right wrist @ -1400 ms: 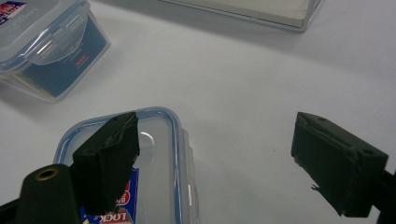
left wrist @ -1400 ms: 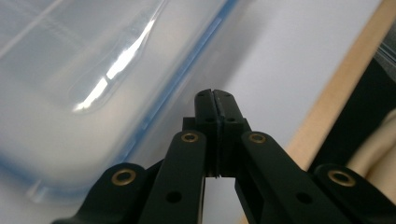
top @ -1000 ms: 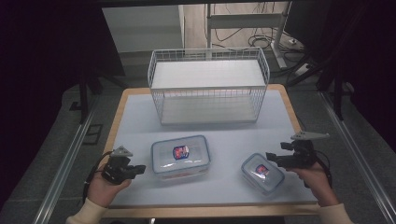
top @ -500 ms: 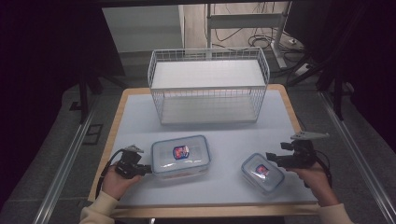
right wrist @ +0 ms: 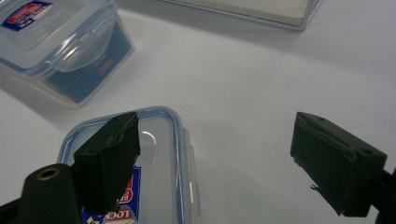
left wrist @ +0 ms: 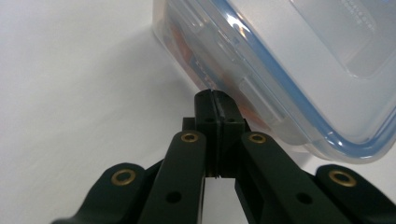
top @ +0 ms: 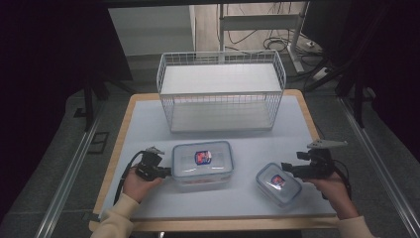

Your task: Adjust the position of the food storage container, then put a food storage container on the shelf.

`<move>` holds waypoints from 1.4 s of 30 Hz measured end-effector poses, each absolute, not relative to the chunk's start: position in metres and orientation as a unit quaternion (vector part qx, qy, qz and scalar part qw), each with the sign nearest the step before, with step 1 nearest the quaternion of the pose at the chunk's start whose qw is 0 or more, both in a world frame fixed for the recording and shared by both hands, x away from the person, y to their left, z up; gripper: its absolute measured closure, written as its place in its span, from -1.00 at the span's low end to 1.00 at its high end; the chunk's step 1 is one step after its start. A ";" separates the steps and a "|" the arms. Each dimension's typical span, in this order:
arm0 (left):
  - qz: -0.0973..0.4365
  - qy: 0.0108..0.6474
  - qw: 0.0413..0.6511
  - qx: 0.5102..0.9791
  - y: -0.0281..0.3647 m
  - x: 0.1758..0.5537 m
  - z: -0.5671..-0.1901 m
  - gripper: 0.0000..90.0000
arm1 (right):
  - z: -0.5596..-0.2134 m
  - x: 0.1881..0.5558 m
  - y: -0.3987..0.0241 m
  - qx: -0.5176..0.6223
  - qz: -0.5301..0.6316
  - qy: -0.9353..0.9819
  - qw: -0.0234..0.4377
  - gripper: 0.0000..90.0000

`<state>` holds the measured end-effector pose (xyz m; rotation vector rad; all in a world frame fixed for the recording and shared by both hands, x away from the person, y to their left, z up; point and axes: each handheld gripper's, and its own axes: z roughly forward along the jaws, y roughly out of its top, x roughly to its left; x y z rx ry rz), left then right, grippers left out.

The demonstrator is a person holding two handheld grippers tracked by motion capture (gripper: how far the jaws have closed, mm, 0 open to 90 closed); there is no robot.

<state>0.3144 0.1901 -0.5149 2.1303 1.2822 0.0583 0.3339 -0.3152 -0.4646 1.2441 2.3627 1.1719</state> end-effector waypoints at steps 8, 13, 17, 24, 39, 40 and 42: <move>0.019 0.469 0.323 0.822 0.161 0.334 -0.514 1.00 | -0.461 0.332 -0.311 0.417 0.416 0.801 0.106 -0.66; 0.014 0.465 0.328 0.822 0.153 0.337 -0.514 1.00 | -0.458 0.332 -0.304 0.417 0.425 0.797 0.099 -0.68; 0.012 0.466 0.333 0.820 0.153 0.339 -0.516 1.00 | -0.456 0.334 -0.296 0.418 0.429 0.796 0.093 -0.69; 0.033 0.476 0.345 0.808 0.174 0.331 -0.506 0.95 | -0.453 0.333 -0.283 0.407 0.430 0.801 0.084 -0.70; 0.003 0.520 0.425 0.741 0.189 0.326 -0.485 -0.70 | -0.452 0.336 -0.254 0.402 0.426 0.808 0.063 -0.76; -0.003 0.520 0.423 0.742 0.187 0.327 -0.487 -0.72 | -0.453 0.338 -0.249 0.400 0.424 0.811 0.055 -0.76; -0.012 0.523 0.420 0.742 0.183 0.331 -0.490 -0.73 | -0.453 0.341 -0.238 0.400 0.420 0.814 0.040 -0.77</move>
